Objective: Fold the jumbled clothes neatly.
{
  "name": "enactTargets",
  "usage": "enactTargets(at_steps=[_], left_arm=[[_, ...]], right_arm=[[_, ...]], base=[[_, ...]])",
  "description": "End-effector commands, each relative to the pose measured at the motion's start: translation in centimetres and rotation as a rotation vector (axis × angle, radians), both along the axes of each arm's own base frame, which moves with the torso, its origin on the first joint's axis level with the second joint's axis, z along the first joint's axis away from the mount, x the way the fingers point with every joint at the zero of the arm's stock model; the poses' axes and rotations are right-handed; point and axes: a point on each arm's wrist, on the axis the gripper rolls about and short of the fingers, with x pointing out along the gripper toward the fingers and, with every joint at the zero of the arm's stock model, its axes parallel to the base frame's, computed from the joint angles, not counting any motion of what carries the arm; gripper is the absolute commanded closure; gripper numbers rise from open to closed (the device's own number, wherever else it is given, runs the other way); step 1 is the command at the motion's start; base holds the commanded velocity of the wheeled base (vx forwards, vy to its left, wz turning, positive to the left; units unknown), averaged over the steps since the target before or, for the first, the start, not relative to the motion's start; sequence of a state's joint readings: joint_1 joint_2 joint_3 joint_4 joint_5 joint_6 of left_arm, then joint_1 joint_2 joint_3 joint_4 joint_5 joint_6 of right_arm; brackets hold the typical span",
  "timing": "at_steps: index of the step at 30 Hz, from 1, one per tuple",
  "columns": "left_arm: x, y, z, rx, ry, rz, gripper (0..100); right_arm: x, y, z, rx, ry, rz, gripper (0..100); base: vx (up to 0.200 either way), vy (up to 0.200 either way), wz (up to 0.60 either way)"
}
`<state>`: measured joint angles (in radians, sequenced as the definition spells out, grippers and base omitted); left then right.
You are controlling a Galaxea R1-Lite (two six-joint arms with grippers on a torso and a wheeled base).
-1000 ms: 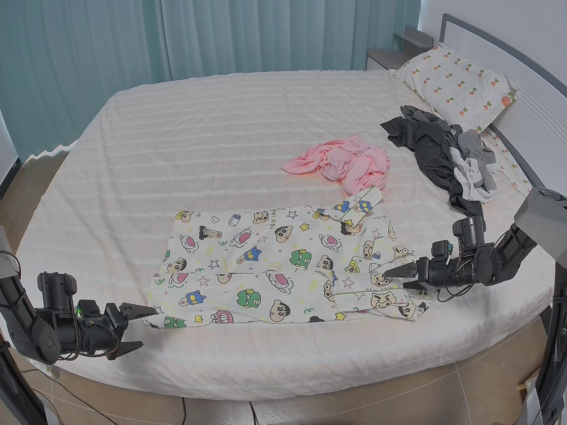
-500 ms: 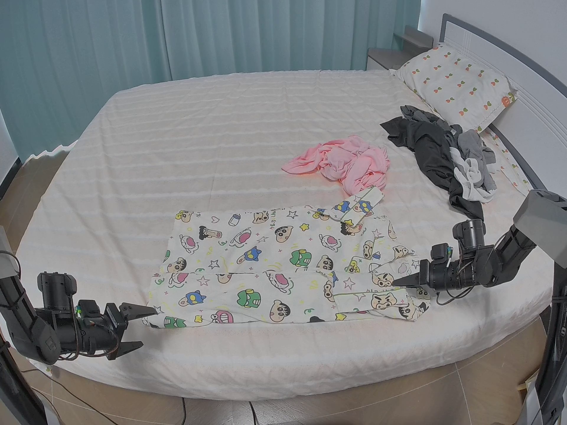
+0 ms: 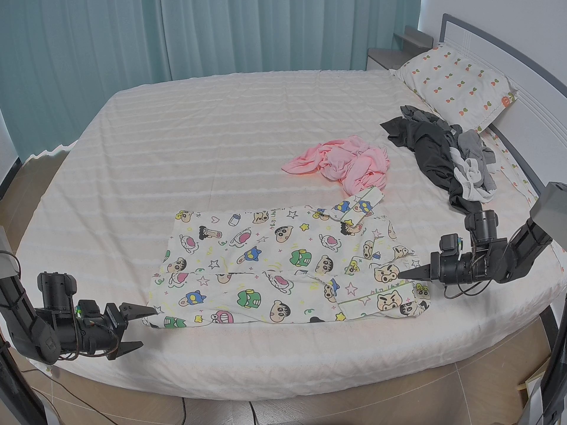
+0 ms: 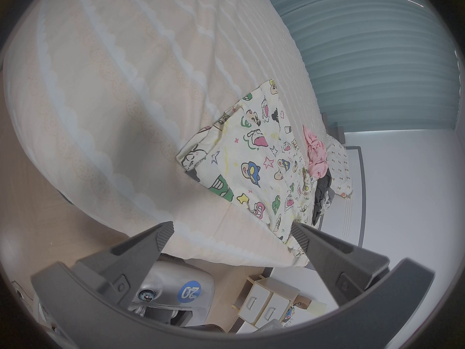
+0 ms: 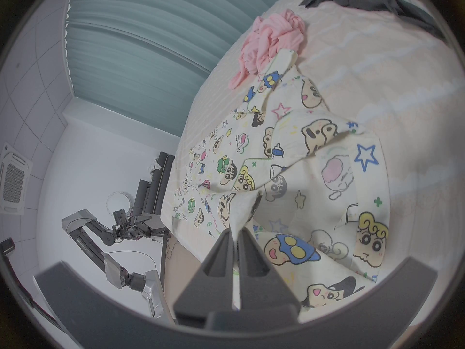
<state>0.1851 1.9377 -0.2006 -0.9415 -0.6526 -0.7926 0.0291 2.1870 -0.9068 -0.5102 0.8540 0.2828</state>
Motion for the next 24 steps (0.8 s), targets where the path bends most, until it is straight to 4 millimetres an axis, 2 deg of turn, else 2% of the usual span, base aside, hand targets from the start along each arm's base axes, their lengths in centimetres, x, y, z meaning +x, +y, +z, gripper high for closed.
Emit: enactTargets(at_steps=[1, 9, 13, 19, 24], left_arm=[[0.0, 0.0, 0.0, -0.001, 0.001, 0.000, 0], [0.0, 0.0, 0.0, -0.001, 0.001, 0.000, 0], [0.1, 0.0, 0.0, -0.001, -0.001, 0.000, 0], [0.0, 0.0, 0.0, -0.001, 0.001, 0.000, 0], [0.1, 0.0, 0.0, -0.001, -0.001, 0.000, 0]], right_arm=[[-0.2, 0.0, 1.7, -0.001, -0.046, -0.002, 100], [-0.4, 0.0, 1.8, -0.012, -0.057, -0.001, 100], [-0.8, 0.0, 1.2, -0.041, -0.062, 0.009, 100], [0.1, 0.0, -1.2, -0.106, -0.019, -0.044, 100], [0.6, -0.2, -2.1, -0.125, -0.004, -0.067, 100]], base=[[0.000, 0.000, 0.00], [0.000, 0.000, 0.00], [0.000, 0.000, 0.00], [0.000, 0.000, 0.00], [0.000, 0.000, 0.00]])
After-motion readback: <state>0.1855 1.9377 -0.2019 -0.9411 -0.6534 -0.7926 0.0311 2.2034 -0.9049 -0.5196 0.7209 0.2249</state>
